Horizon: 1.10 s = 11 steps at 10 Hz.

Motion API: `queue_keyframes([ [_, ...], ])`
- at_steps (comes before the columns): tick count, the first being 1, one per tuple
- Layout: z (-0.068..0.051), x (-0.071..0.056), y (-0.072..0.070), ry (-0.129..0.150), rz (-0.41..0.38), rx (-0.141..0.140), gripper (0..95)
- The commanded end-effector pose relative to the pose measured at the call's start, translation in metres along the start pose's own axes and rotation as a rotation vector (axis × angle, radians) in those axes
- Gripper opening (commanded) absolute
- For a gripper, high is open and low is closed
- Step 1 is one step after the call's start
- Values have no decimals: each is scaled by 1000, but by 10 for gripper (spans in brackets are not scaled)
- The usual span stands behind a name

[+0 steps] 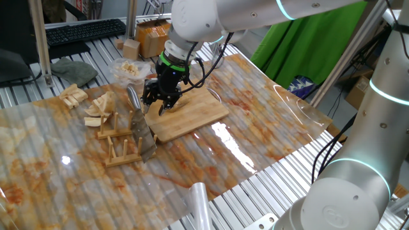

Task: Slice the lotus root

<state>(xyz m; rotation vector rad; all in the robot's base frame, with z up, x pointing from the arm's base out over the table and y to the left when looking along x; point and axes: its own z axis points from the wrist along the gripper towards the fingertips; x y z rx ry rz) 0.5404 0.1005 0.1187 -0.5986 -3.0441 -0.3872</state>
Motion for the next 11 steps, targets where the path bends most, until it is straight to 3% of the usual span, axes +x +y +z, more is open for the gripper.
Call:
queue_keyframes([
  [1,4,-1,2,1,-1,-1,380],
  [11,42,0,8,-14,3,-30,380],
])
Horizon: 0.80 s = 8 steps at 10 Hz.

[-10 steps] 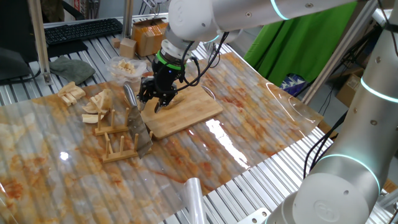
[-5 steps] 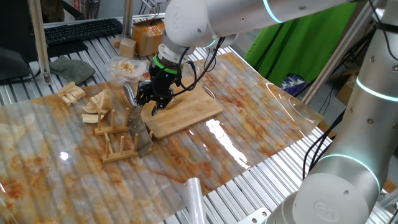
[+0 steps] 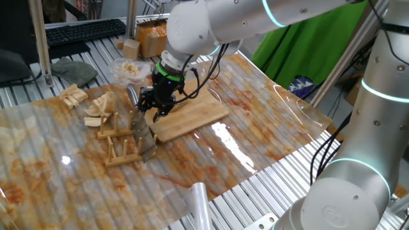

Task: Slice the lotus root

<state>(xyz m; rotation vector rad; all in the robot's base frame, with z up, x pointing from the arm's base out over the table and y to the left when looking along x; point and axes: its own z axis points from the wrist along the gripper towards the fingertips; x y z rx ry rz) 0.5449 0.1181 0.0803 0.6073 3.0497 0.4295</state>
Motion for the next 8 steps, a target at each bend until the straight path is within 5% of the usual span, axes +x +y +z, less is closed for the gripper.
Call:
queue_keyframes([
  [1,5,0,1,-5,3,-7,380],
  [8,22,-4,6,-19,-8,-13,380],
])
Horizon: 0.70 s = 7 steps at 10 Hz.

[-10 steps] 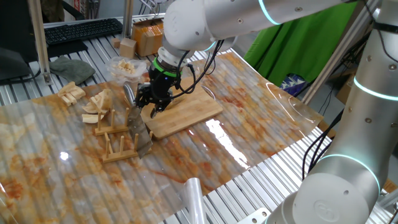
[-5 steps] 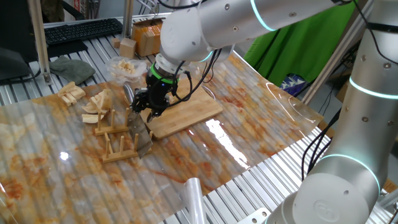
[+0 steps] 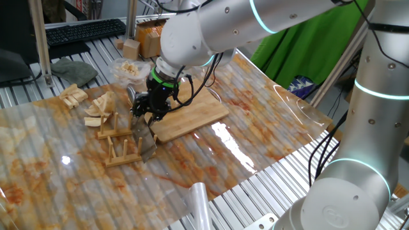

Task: Slice the lotus root

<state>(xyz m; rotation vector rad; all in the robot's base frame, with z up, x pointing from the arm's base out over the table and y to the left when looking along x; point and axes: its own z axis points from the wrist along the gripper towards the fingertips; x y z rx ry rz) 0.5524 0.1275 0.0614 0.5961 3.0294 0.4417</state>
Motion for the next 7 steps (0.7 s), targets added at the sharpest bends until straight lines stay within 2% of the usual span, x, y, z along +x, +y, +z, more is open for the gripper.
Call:
queue_keyframes([
  [1,5,0,-1,-4,-6,-3,380],
  [7,17,-2,-4,-3,-13,-33,380],
])
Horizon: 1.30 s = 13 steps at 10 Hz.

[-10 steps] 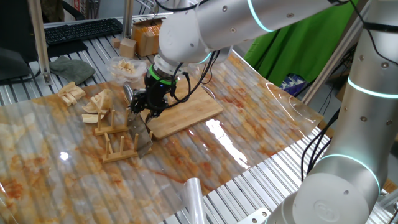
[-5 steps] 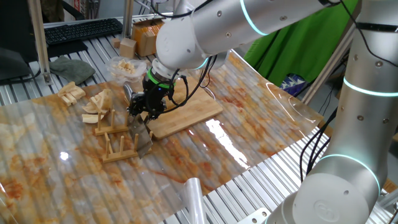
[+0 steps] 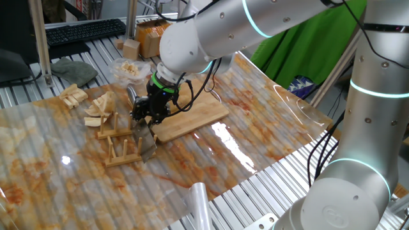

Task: Slice the lotus root

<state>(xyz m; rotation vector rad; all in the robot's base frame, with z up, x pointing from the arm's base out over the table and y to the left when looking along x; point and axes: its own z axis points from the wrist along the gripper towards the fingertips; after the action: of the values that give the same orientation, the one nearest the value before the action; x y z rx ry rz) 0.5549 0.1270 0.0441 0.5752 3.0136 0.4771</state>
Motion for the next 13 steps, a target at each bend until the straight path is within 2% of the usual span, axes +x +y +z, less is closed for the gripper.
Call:
queue_keyframes([
  [1,1,1,1,4,2,-11,380],
  [6,9,4,4,4,9,-27,380],
  [13,16,3,7,-4,13,-35,380],
])
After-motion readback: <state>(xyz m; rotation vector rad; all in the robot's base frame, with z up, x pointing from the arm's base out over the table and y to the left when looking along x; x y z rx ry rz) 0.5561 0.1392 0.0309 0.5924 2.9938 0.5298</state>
